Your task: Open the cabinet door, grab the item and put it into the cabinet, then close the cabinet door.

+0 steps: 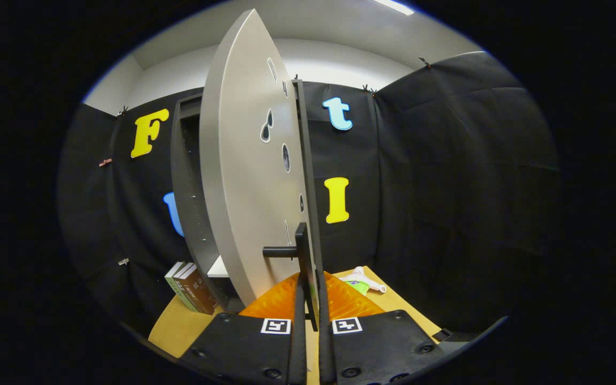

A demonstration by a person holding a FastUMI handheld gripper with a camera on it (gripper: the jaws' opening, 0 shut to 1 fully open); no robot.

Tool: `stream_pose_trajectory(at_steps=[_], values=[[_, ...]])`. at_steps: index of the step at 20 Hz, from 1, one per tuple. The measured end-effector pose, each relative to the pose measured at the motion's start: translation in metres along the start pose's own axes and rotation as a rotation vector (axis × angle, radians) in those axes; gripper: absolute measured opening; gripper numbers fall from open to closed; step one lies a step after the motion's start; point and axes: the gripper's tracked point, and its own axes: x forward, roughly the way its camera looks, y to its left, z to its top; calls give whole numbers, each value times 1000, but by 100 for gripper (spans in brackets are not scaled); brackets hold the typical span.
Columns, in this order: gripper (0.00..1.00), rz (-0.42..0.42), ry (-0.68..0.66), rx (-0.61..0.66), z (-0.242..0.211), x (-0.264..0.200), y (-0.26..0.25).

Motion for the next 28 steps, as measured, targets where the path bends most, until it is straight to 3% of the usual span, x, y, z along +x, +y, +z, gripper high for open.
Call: stream_pose_trajectory(at_steps=[2, 11, 13, 16, 19, 22, 26, 28], values=[[8, -52, -15, -49, 2, 1, -20], [8, -198, -77, -140, 21, -16, -67], [8, -185, -101, -167, 28, -28, -62], [14, -115, -119, -160, 32, -36, -39], [57, 39, -112, -130, 14, -33, 11], [99, 123, -69, -184, -19, -25, 39], [98, 232, 125, -117, -97, -9, 80], [98, 218, 256, -122, -151, 7, 77]])
